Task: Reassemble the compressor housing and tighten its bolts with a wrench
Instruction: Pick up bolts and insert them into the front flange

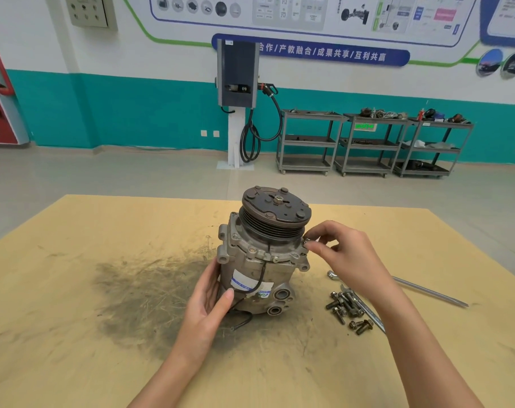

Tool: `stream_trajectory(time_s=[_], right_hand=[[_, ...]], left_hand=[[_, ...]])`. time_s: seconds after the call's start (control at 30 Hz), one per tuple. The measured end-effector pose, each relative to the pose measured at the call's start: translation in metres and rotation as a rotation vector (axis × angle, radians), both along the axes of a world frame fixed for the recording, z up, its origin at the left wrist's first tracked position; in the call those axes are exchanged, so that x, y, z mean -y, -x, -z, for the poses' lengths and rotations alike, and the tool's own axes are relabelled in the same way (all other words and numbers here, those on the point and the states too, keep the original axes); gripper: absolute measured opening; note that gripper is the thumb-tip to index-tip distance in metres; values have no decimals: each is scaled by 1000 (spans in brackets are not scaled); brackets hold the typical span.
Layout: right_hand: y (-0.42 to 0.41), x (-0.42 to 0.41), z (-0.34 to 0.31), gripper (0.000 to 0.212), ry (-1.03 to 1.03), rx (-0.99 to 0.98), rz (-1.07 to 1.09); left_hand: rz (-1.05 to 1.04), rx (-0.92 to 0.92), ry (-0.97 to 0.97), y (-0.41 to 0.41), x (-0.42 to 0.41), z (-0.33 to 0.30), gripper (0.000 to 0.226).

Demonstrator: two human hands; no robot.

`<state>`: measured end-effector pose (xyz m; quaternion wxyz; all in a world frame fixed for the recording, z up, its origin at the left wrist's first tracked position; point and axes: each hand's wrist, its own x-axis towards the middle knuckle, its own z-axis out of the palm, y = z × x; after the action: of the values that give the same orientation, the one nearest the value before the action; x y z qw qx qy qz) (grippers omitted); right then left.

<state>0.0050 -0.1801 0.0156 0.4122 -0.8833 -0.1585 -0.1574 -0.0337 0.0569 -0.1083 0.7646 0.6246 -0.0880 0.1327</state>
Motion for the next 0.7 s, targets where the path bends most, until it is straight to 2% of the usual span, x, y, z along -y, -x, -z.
stream_trajectory(time_s=[0.17,0.4,0.5,0.7], right_hand=[[3,-1,18,9,-340,-122,-11],[-2,-19,41,10,-623,-110,64],[1,-26,49,16,-678,-90,15],[5,-39,61,22,-932,-87,-70]], left_hand=[[4,0,-5,-1,0,2,54],[2,-11,1,-2,-2,5,54],[6,-10,-3,-2,-2,5,61],[16,-25,-22,-2,-2,5,61]])
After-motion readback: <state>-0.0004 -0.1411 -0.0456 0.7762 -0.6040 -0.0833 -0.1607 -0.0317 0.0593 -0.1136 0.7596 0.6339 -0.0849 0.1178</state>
